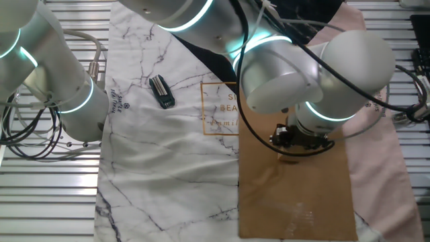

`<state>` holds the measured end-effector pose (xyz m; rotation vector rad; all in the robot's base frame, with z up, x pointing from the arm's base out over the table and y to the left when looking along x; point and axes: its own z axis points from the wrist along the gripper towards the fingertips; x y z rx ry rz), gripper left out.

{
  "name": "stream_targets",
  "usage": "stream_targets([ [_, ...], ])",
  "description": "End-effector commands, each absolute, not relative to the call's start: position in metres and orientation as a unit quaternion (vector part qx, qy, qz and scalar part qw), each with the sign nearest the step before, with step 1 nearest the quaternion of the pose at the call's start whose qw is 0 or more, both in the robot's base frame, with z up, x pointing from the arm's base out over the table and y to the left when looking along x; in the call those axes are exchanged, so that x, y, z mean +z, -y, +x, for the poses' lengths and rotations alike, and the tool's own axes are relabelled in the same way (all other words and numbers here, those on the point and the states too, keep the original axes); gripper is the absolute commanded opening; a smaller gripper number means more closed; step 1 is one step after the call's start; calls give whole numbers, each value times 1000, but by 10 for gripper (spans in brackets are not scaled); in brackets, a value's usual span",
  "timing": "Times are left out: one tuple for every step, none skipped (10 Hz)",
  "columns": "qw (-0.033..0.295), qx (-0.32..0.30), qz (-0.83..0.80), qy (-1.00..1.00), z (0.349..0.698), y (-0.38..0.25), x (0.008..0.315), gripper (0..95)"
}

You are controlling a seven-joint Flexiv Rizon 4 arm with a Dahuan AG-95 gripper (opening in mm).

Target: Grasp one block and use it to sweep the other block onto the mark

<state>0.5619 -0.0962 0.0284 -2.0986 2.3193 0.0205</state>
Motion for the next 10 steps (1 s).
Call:
stream_targets([
  [7,6,-674,-739,563,93,27,0],
  [7,6,-675,-737,563,90,27,0],
  [7,7,-678,-735,563,88,26,0],
  [7,6,-680,-733,563,84,26,0],
  [7,6,-682,-731,562,81,26,0],
  [7,5,-685,-729,562,78,26,0],
  [7,5,-688,-726,562,75,26,0],
  [6,4,-691,-723,562,74,25,0],
  [7,4,-692,-722,562,73,25,0],
  [7,4,-693,-721,562,72,25,0],
])
